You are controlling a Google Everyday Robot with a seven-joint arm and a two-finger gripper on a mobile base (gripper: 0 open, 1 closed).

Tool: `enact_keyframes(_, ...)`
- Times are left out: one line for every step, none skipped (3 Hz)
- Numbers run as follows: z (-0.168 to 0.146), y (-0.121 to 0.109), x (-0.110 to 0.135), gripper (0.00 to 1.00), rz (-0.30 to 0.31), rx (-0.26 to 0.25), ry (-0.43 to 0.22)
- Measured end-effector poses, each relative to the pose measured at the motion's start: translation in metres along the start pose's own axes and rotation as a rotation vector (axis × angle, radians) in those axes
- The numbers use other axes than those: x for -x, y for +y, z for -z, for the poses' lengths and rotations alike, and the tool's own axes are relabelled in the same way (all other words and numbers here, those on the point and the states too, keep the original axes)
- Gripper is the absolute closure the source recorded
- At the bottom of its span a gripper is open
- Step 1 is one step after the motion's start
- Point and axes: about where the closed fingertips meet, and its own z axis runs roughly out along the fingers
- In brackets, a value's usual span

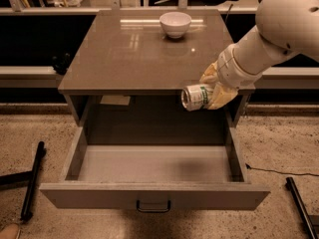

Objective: Pick 7up can from top drawer and place on counter

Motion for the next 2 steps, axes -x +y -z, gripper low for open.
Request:
enact_keyframes(0.003, -0.023, -0.005, 1.0, -0.029, 0.003, -0.006)
enact_keyframes(0.001, -0.067, -0.009, 1.0, -0.085, 0.019, -0.013)
